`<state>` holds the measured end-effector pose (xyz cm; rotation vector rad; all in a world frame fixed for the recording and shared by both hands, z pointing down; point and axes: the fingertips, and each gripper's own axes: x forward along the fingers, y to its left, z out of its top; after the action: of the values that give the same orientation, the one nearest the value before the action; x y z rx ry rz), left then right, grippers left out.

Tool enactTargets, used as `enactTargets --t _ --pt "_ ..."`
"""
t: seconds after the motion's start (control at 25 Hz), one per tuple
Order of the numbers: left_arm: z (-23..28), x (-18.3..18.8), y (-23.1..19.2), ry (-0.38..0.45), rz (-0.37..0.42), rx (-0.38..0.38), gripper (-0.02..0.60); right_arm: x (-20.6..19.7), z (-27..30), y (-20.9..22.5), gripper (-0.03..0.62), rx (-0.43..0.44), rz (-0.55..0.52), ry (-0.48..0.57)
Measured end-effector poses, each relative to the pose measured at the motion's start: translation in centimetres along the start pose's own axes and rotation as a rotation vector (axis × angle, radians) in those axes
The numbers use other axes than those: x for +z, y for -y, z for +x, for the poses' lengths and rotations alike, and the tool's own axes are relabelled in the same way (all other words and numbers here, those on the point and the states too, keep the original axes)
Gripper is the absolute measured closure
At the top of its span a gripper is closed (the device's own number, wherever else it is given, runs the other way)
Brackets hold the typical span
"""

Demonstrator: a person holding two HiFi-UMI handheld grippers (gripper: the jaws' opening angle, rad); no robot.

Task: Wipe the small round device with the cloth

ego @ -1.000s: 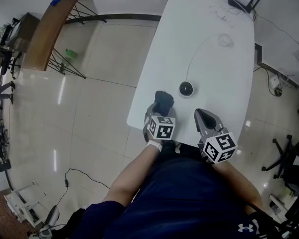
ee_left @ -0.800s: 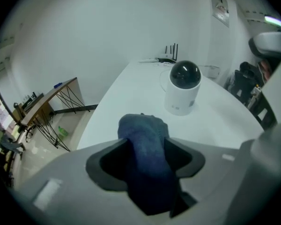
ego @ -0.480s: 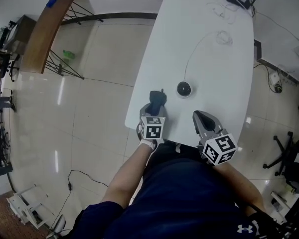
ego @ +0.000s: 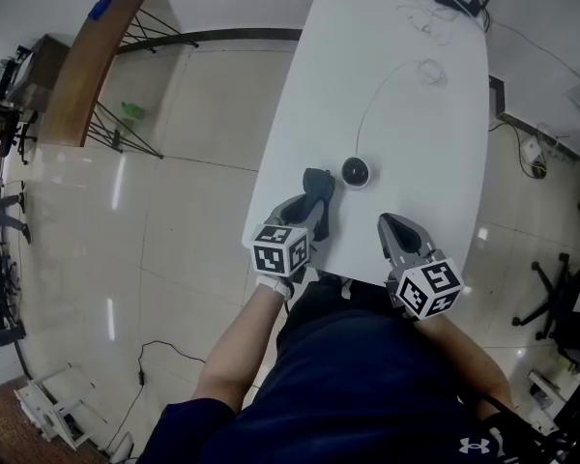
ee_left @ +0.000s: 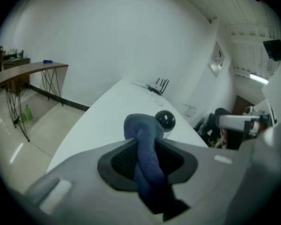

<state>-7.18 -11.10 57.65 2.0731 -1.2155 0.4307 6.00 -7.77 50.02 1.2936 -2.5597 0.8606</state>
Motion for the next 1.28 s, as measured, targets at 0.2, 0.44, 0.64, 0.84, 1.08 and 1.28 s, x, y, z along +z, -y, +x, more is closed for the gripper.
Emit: enactTargets --t 0.2,0.44,0.64,0.84,1.08,1.28 --pt "0.1 4.3 4.7 0.078 0.188 -0.073 0.474 0.8 0.1 0.8 0.582 -0.019 -0.016 0.015" --pt "1.9 6.1 9.8 0.068 0.714 -0.130 0.474 2.2 0.1 1.9 0.582 -0.052 -0.015 0.044" --pt "3.6 5.6 9.4 -0.032 0.704 -0.206 0.474 1.5 -0.3 2.5 0.582 -0.078 0.011 0.025" --pt "3.9 6.8 7.8 -0.078 0.450 -0.348 0.474 0.8 0.0 3.3 0.582 -0.090 0.039 0.005" --pt "5.3 7.4 3.4 -0.125 0.046 -0.468 0.471 0.7 0.8 3.4 0.582 -0.085 0.062 -0.013" --pt "7.1 4.3 -0.2 -0.156 -0.225 -0.468 0.471 0.5 0.7 3.9 0.582 -0.107 0.081 -0.017"
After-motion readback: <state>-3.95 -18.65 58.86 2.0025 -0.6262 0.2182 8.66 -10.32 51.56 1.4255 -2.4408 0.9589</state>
